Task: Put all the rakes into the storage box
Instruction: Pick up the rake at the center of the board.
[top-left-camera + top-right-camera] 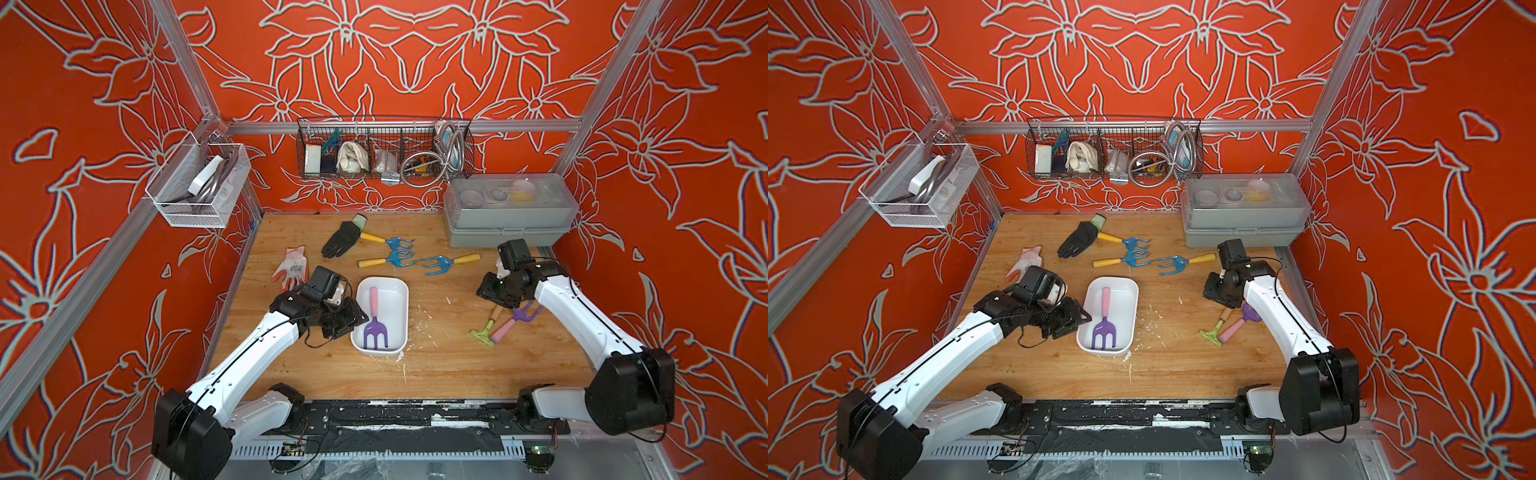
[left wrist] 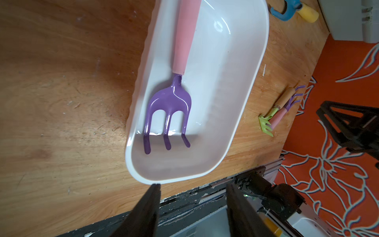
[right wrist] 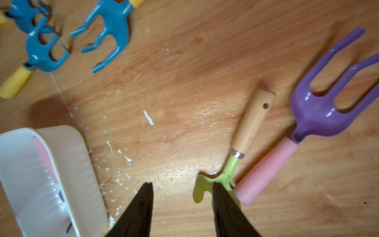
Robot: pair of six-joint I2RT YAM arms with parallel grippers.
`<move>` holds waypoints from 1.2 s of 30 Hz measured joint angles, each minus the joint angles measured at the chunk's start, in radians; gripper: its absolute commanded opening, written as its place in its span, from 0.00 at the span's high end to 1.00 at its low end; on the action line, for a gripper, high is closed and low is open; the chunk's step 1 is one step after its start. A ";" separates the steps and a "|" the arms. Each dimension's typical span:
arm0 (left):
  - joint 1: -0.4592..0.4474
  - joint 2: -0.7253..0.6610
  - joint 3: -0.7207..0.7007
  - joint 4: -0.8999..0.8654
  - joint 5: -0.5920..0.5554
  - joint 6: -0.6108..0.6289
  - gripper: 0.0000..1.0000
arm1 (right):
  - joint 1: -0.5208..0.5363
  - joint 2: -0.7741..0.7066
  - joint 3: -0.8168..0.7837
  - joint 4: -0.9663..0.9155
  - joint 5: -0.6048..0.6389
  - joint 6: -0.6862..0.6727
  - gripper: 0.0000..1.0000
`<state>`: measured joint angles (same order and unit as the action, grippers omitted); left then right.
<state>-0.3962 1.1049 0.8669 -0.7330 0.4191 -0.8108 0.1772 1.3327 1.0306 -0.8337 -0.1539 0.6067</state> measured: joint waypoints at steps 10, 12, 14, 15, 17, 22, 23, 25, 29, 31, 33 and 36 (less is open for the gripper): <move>-0.077 0.101 0.038 0.079 0.059 -0.001 0.46 | -0.129 0.111 -0.061 0.031 0.005 -0.050 0.56; -0.079 0.106 0.040 0.084 0.061 -0.001 0.46 | -0.139 0.138 -0.061 0.040 0.005 -0.053 0.56; -0.079 0.111 0.044 0.085 0.063 0.000 0.46 | -0.147 0.167 -0.061 0.049 0.005 -0.057 0.57; -0.079 0.113 0.046 0.087 0.064 0.000 0.46 | -0.151 0.180 -0.061 0.054 0.005 -0.060 0.57; -0.079 0.118 0.050 0.089 0.066 0.002 0.46 | -0.158 0.199 -0.061 0.061 0.005 -0.063 0.57; -0.079 0.135 0.051 0.092 0.066 0.003 0.46 | -0.163 0.234 -0.061 0.080 0.005 -0.070 0.58; -0.080 0.138 0.051 0.092 0.066 0.003 0.46 | -0.163 0.241 -0.061 0.084 0.005 -0.071 0.58; -0.080 0.142 0.051 0.092 0.066 0.003 0.46 | -0.163 0.259 -0.061 0.091 0.005 -0.073 0.58; -0.080 0.144 0.051 0.092 0.066 0.003 0.46 | -0.163 0.290 -0.061 0.107 0.004 -0.074 0.60; -0.080 0.144 0.051 0.092 0.065 0.003 0.46 | -0.163 0.304 -0.061 0.115 0.001 -0.074 0.61; -0.080 0.144 0.051 0.092 0.065 0.003 0.46 | -0.164 0.316 -0.061 0.123 -0.006 -0.073 0.63; -0.080 0.143 0.051 0.092 0.064 0.002 0.46 | -0.165 0.329 -0.061 0.138 -0.024 -0.067 0.67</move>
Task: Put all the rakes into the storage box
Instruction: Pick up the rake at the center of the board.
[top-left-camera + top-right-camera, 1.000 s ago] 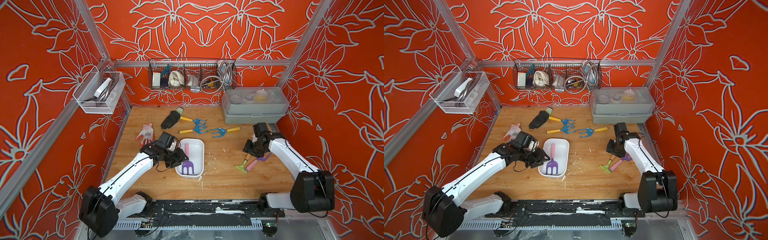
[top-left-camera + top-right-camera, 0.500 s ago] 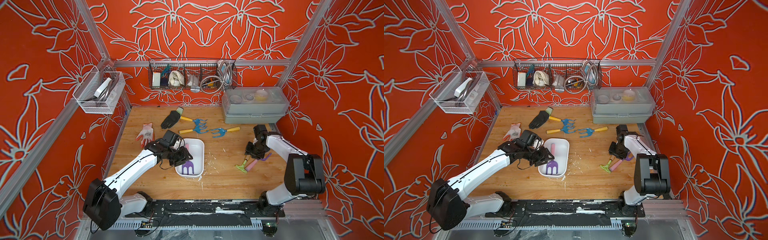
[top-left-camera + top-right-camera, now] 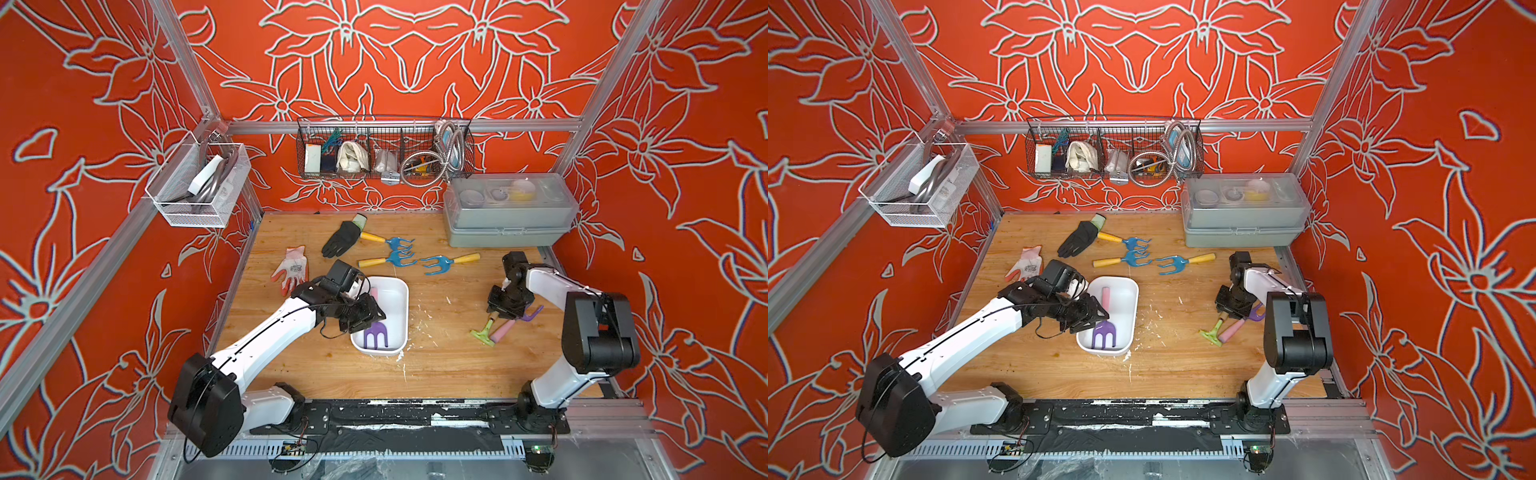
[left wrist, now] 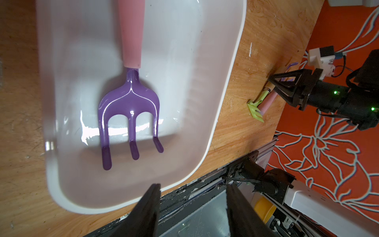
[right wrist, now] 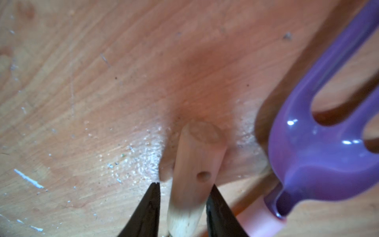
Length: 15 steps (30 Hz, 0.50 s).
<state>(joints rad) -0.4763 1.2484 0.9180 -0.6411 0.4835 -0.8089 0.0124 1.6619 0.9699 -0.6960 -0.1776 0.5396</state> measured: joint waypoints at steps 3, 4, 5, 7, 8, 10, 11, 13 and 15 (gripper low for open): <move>0.000 -0.001 -0.001 0.000 -0.002 -0.003 0.46 | 0.000 0.005 -0.001 0.017 -0.031 0.014 0.72; 0.000 -0.002 -0.002 0.001 -0.004 -0.004 0.46 | 0.000 0.006 -0.002 0.026 -0.044 0.021 0.75; 0.000 -0.005 -0.004 0.001 -0.007 -0.007 0.46 | 0.000 0.006 -0.005 0.034 -0.058 0.028 0.77; 0.000 -0.012 -0.008 0.001 -0.011 -0.011 0.46 | 0.001 0.006 -0.012 0.052 -0.089 0.048 0.80; -0.001 -0.016 -0.010 0.000 -0.014 -0.014 0.46 | 0.002 0.006 -0.014 0.060 -0.103 0.056 0.82; -0.001 -0.023 -0.011 0.000 -0.018 -0.019 0.46 | 0.005 0.005 -0.019 0.074 -0.127 0.072 0.84; -0.001 -0.026 -0.011 0.000 -0.020 -0.021 0.46 | 0.006 0.005 -0.021 0.080 -0.141 0.079 0.86; -0.001 -0.031 -0.011 0.000 -0.026 -0.023 0.46 | 0.013 0.005 -0.023 0.086 -0.161 0.088 0.88; -0.001 -0.035 -0.011 -0.001 -0.032 -0.026 0.46 | 0.019 0.002 -0.022 0.087 -0.180 0.095 0.90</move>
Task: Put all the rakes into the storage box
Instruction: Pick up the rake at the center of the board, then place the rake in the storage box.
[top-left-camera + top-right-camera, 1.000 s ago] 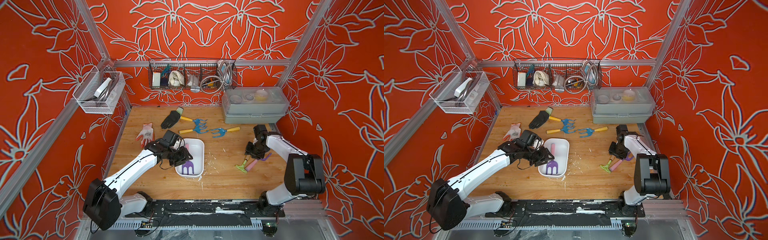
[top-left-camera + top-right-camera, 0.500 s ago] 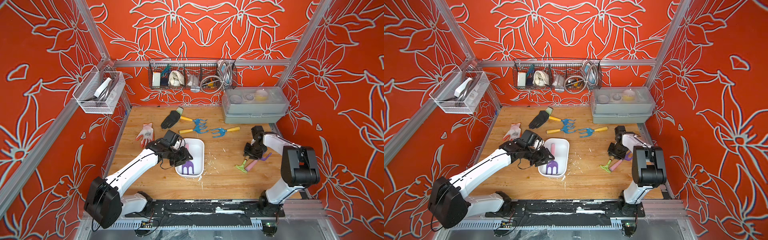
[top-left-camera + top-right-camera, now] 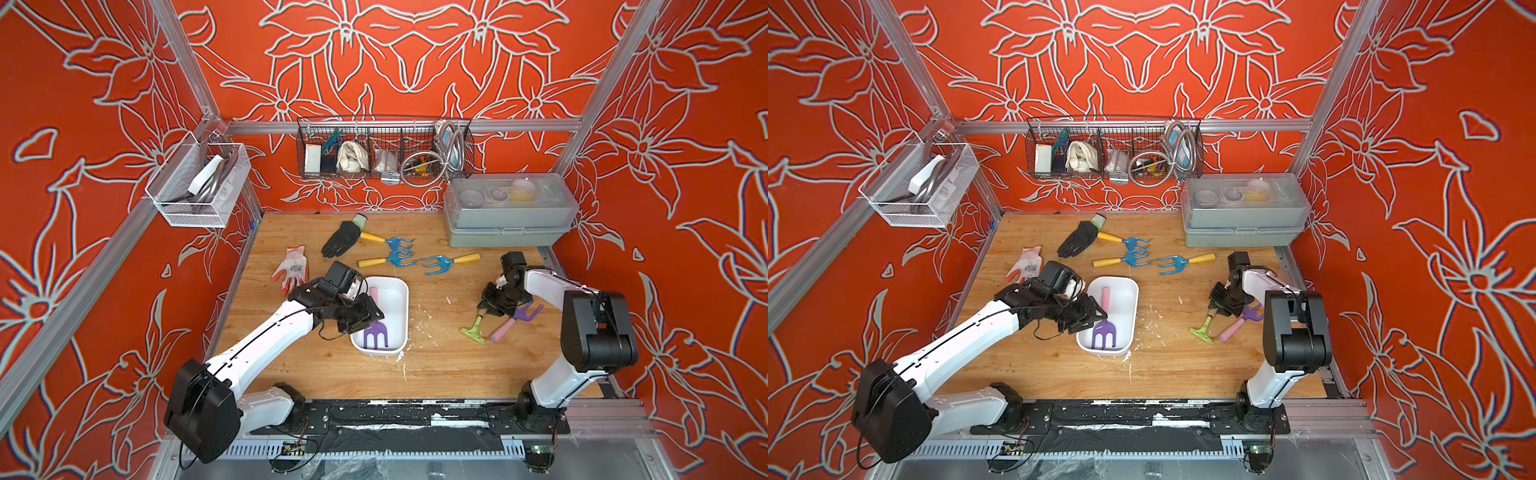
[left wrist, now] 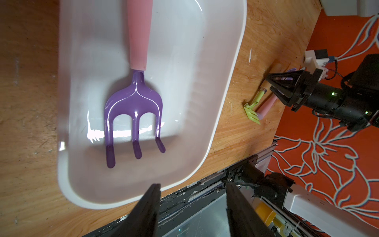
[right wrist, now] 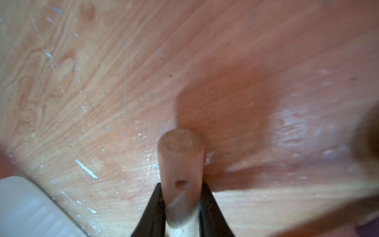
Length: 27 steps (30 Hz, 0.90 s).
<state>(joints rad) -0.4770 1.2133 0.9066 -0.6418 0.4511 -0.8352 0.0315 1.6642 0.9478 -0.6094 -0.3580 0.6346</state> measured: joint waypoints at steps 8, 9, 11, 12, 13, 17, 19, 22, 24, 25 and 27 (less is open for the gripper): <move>0.000 -0.028 0.000 -0.011 -0.041 -0.005 0.46 | 0.045 -0.058 0.060 -0.037 -0.059 0.006 0.95; 0.000 -0.035 0.000 -0.014 -0.048 -0.007 0.46 | 0.060 -0.067 0.080 -0.042 -0.064 0.006 0.96; 0.000 -0.048 0.000 -0.023 -0.061 -0.008 0.47 | 0.092 -0.081 0.123 -0.053 -0.070 0.006 0.96; 0.000 -0.057 0.000 -0.029 -0.068 -0.011 0.47 | 0.112 -0.085 0.146 -0.057 -0.071 0.007 0.96; 0.000 -0.064 0.000 -0.033 -0.073 -0.011 0.47 | 0.130 -0.087 0.165 -0.061 -0.072 0.008 0.96; 0.005 -0.090 0.000 -0.055 -0.092 -0.012 0.47 | 0.227 -0.089 0.247 -0.079 -0.073 0.012 0.96; 0.012 -0.102 -0.001 -0.068 -0.097 -0.011 0.47 | 0.272 -0.089 0.284 -0.095 -0.073 0.017 0.96; 0.034 -0.125 -0.003 -0.089 -0.100 -0.006 0.47 | 0.339 -0.083 0.348 -0.111 -0.074 0.034 0.96; 0.056 -0.142 -0.006 -0.104 -0.100 0.002 0.47 | 0.377 -0.074 0.386 -0.118 -0.074 0.042 0.96; 0.069 -0.151 -0.007 -0.113 -0.100 0.005 0.47 | 0.397 -0.067 0.406 -0.120 -0.074 0.048 0.96; 0.092 -0.169 -0.011 -0.129 -0.099 0.012 0.47 | 0.435 -0.050 0.440 -0.124 -0.072 0.060 0.96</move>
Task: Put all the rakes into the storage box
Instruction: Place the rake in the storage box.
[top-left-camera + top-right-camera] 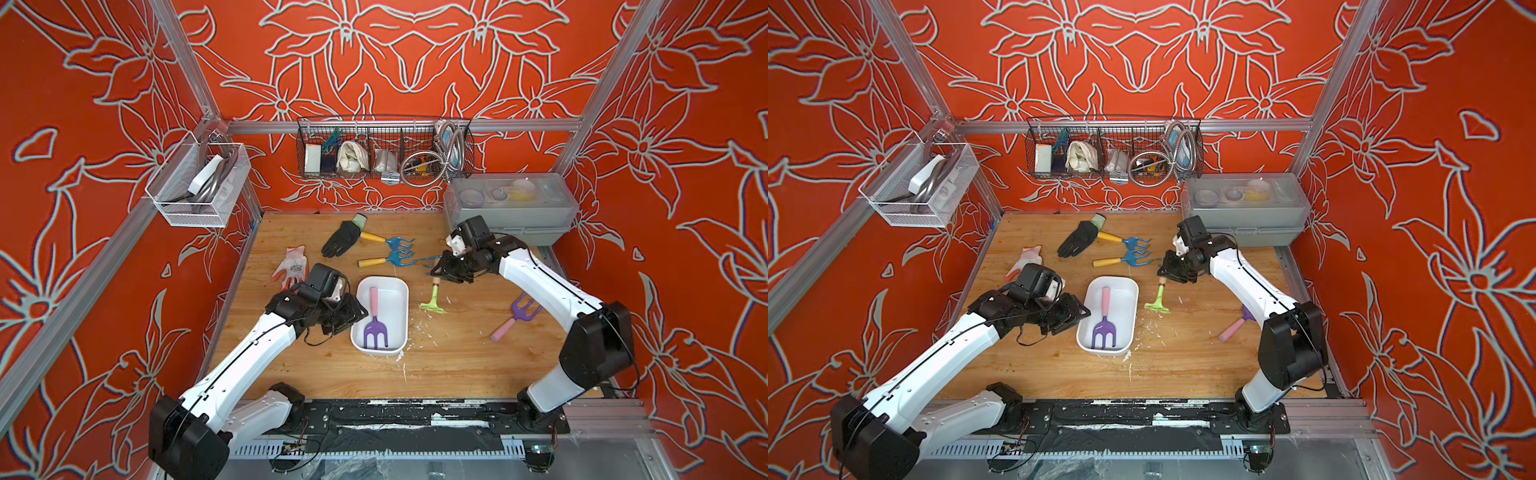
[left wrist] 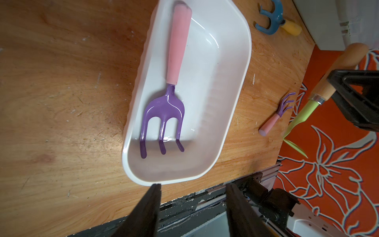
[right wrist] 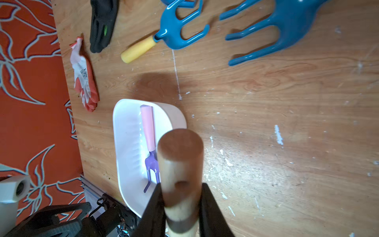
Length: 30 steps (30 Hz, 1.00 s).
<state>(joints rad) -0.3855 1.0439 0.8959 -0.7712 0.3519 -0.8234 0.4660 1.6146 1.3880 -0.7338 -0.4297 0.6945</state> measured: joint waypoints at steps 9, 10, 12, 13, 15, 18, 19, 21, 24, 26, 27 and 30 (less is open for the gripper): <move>0.055 -0.112 -0.053 -0.059 0.004 0.016 0.46 | 0.168 0.085 0.052 0.000 0.010 0.077 0.95; 0.058 -0.123 -0.058 -0.062 0.005 0.016 0.46 | 0.188 0.096 0.056 0.002 0.012 0.085 0.95; 0.062 -0.139 -0.065 -0.070 0.005 0.015 0.46 | 0.219 0.111 0.058 0.008 0.015 0.105 0.95; 0.063 -0.146 -0.069 -0.073 0.006 0.015 0.46 | 0.235 0.119 0.058 0.010 0.018 0.113 0.94; 0.066 -0.158 -0.077 -0.079 0.007 0.015 0.46 | 0.260 0.132 0.059 0.011 0.023 0.129 0.94; 0.067 -0.171 -0.083 -0.090 0.008 0.015 0.46 | 0.280 0.153 0.070 0.012 0.031 0.142 0.92; 0.068 -0.176 -0.085 -0.090 0.008 0.015 0.46 | 0.282 0.162 0.076 0.014 0.035 0.145 0.92; 0.069 -0.182 -0.089 -0.095 0.009 0.015 0.46 | 0.282 0.176 0.085 0.016 0.041 0.152 0.92; 0.071 -0.188 -0.092 -0.106 0.009 0.015 0.46 | 0.281 0.195 0.094 0.025 0.047 0.162 0.92; 0.072 -0.190 -0.092 -0.112 0.008 0.015 0.46 | 0.284 0.207 0.104 0.025 0.048 0.169 0.92; 0.072 -0.191 -0.092 -0.113 0.009 0.015 0.46 | 0.286 0.213 0.109 0.028 0.048 0.172 0.92; 0.072 -0.194 -0.092 -0.120 0.009 0.016 0.46 | 0.298 0.235 0.130 0.036 0.048 0.183 0.92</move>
<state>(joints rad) -0.3130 0.8497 0.8040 -0.8909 0.3607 -0.8078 0.7635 1.8500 1.5181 -0.6979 -0.3820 0.8772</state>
